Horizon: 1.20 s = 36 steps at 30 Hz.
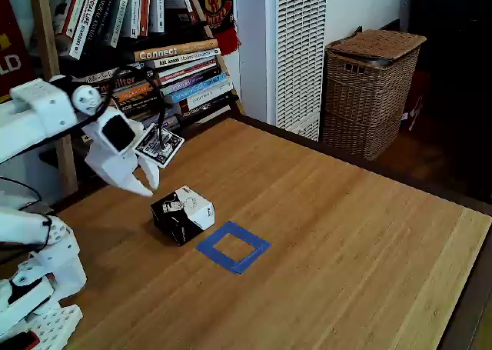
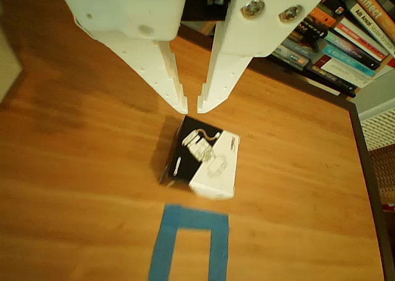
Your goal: Push the box on top of the target
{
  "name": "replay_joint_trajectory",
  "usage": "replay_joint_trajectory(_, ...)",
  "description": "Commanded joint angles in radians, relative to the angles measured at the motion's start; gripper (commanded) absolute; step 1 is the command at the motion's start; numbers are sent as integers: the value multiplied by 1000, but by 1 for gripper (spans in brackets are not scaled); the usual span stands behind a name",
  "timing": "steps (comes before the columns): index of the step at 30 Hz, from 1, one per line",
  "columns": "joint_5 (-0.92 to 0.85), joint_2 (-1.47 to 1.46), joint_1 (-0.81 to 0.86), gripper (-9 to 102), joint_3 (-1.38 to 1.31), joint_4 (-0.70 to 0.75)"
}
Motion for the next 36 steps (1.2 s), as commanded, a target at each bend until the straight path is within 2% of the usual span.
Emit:
replay_joint_trajectory(1, 40, -18, -67, 10, 9, -66)
replay_joint_trajectory(7, 97, -35, -181, 10, 129, -204)
replay_joint_trajectory(17, 60, -133, -225, 10, 183, -370)
replay_joint_trajectory(30, -20, -331, -135, 10, 118, -502)
replay_joint_trajectory(36, -52, -360, -64, 10, 84, -506)
